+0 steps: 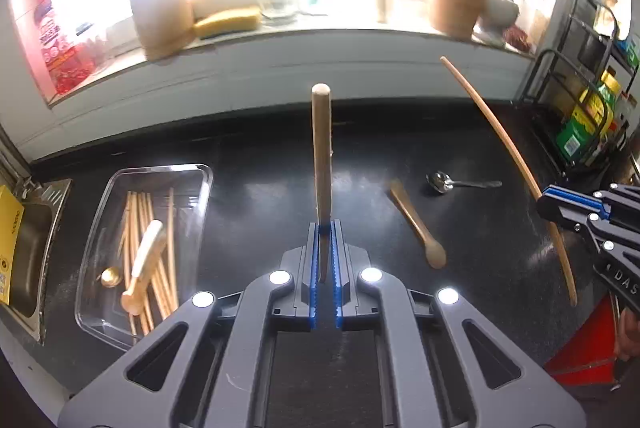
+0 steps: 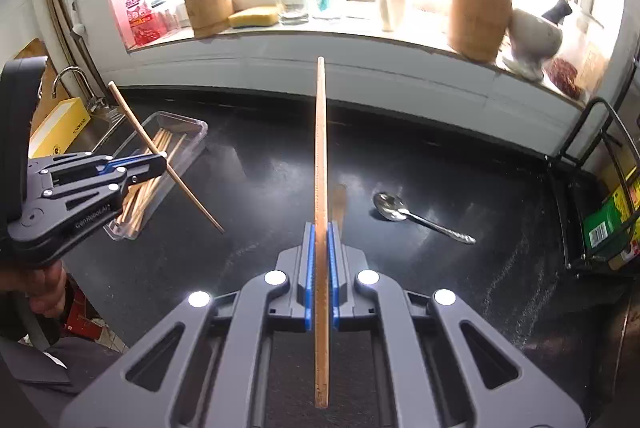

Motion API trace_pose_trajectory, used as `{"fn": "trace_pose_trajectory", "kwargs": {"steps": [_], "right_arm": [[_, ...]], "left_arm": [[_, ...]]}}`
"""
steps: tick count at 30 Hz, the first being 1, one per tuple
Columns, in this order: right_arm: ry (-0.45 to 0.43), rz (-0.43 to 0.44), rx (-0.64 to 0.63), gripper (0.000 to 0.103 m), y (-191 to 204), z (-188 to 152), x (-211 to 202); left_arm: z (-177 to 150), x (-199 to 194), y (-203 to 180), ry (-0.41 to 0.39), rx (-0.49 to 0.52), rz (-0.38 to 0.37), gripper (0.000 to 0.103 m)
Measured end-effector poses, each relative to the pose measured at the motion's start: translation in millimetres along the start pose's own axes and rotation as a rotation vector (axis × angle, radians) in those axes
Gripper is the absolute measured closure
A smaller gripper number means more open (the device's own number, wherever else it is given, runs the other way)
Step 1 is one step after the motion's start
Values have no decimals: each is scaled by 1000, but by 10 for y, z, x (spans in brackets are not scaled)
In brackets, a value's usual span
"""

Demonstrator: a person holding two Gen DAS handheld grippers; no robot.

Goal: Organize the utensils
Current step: 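Lift both chopsticks and carry them over the clear tray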

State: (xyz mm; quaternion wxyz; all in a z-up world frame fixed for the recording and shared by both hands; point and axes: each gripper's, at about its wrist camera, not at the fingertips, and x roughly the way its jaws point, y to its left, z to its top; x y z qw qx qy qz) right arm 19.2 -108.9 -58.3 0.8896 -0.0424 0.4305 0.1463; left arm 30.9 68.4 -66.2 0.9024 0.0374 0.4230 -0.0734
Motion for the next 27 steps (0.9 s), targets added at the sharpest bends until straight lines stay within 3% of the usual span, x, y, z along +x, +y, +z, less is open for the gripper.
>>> {"fn": "trace_pose_trajectory", "kwargs": {"steps": [13, 22, 27], "right_arm": [[-28, 49, -46, 96, 818, 327, 131], [-27, 152, -108, 96, 1657, 616, 402], [-3, 228, -135, 96, 2154, 762, 604]], "left_arm": [[41, -376, 929, -47, -110, 0, 98], [-32, -661, 1708, -66, -172, 53, 98], [-163, -676, 2101, -27, -194, 74, 98]]}}
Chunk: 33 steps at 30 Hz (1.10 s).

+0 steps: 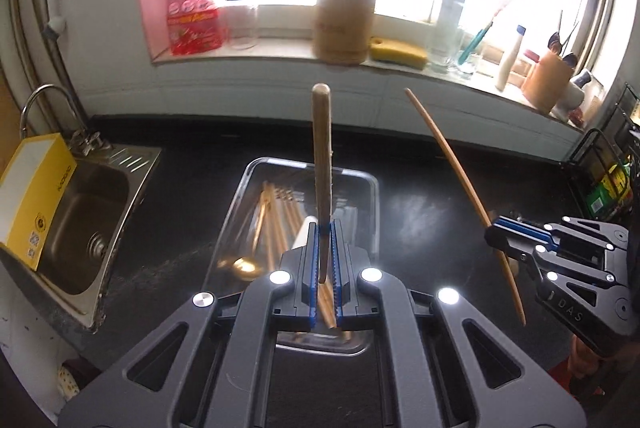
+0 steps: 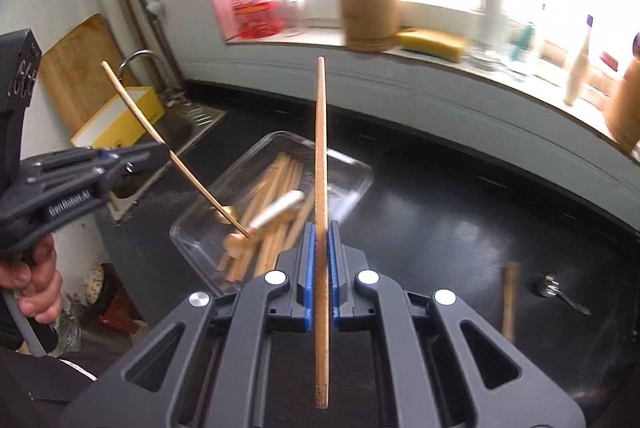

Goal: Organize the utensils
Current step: 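Lift both chopsticks and carry them over the clear tray, then open both tools to drop the chopsticks into the tray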

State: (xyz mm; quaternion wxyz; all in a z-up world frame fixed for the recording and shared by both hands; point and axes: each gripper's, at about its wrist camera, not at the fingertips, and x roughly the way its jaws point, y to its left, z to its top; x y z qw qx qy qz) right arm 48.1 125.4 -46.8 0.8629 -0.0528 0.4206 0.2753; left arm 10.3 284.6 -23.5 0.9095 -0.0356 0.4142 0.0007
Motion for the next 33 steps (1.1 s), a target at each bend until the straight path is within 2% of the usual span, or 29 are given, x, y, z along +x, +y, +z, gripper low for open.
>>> {"fn": "trace_pose_trajectory", "kwargs": {"steps": [6, 12, 22, 33], "right_arm": [[35, 49, -34, 96, 392, 159, 330], [67, 57, -37, 96, 529, 226, 542], [145, 81, -1, 96, 465, 262, 858], [304, 170, 164, 96, 155, 311, 1620]], "left_arm": [[-16, 97, 325, 35, -10, 4, 98], [25, 202, 483, 53, -7, -7, 98], [95, 485, 573, 109, -7, -42, 98], [463, 1211, 680, 177, -29, -112, 98]]}}
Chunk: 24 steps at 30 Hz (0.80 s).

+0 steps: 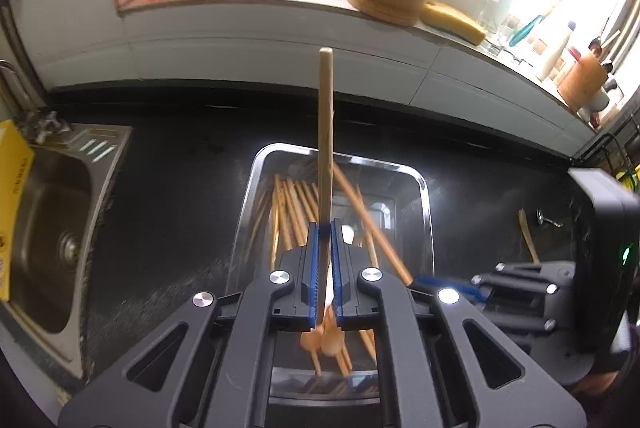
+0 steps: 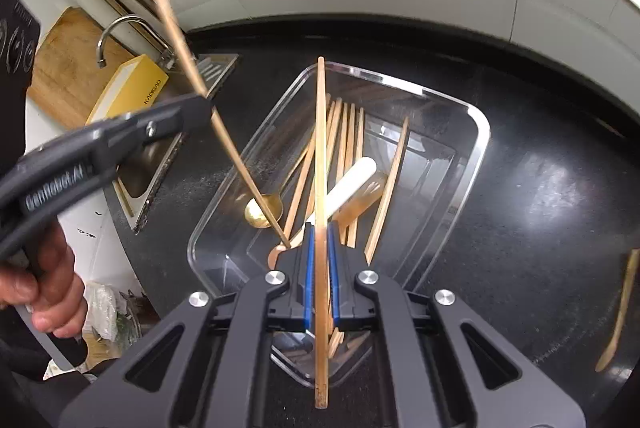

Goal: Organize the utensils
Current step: 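Open both tools to drop the chopsticks into the tray, then move both open tools back over the wooden spoon and steel spoon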

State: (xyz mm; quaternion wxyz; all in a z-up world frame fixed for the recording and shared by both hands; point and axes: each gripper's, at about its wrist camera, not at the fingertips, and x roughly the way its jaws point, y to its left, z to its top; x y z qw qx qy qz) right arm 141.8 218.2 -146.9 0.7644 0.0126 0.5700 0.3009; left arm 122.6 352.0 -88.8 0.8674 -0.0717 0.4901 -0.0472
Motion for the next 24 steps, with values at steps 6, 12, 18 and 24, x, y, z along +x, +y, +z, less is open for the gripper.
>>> {"fn": "trace_pose_trajectory", "kwargs": {"steps": [6, 12, 18, 24], "right_arm": [[55, -53, 29, 82, -91, 59, 202], [-27, -84, 7, 35, -91, 61, 28], [-63, -91, -24, 35, -61, 88, -177], [-113, -116, -38, 35, -50, -70, -489]], "left_arm": [[15, 535, 174, 153, -38, -10, 95], [-270, 568, 400, 208, -122, 1, 95], [-370, 415, 463, 179, -152, 22, 95], [-394, 60, 283, 74, -148, 31, 28]]}}
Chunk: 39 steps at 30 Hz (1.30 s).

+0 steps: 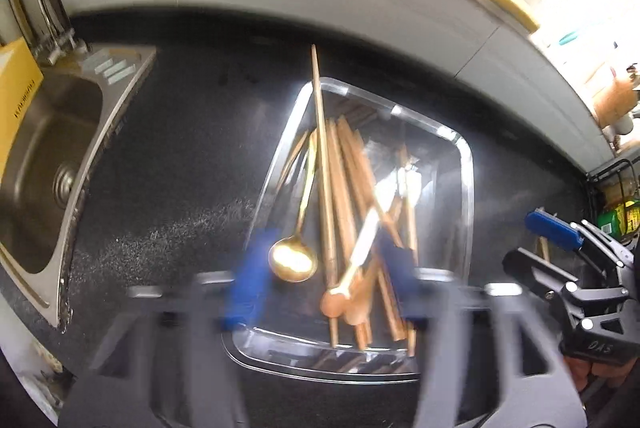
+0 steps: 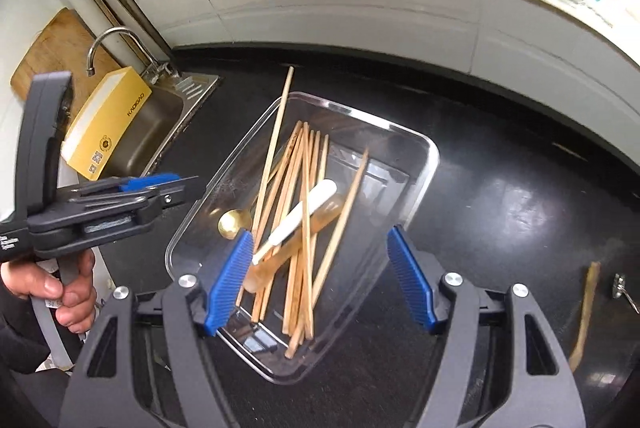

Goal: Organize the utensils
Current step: 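Move both open tools back over the wooden spoon and steel spoon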

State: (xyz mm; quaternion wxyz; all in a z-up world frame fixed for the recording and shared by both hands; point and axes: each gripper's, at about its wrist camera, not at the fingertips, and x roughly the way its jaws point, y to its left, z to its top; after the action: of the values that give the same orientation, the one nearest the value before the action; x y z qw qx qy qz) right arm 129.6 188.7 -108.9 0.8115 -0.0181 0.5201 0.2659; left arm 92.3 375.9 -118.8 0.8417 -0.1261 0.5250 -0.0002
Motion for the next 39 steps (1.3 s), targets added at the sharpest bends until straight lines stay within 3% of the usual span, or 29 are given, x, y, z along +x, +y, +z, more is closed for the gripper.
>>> {"fn": "trace_pose_trajectory", "kwargs": {"steps": [4, 13, 27, 34, 39], "right_arm": [[-48, -21, 13, 32, -112, -184, -283], [-98, -92, 60, 29, -558, -746, -841], [-140, -316, 167, 29, -2204, -2043, -2010], [-149, -352, 212, 29, -2900, -2283, -2296], [-142, -351, 211, 29, -3234, -2255, -2315]], "left_arm": [[-109, -209, -272, -41, 58, 22, 16], [-470, -270, -961, -41, 106, 12, 13], [-947, 1, -3200, -23, 334, -89, 13], [-990, 260, -3928, -24, 372, -96, 13], [-948, 579, -4176, 0, 380, -60, 13]]}}
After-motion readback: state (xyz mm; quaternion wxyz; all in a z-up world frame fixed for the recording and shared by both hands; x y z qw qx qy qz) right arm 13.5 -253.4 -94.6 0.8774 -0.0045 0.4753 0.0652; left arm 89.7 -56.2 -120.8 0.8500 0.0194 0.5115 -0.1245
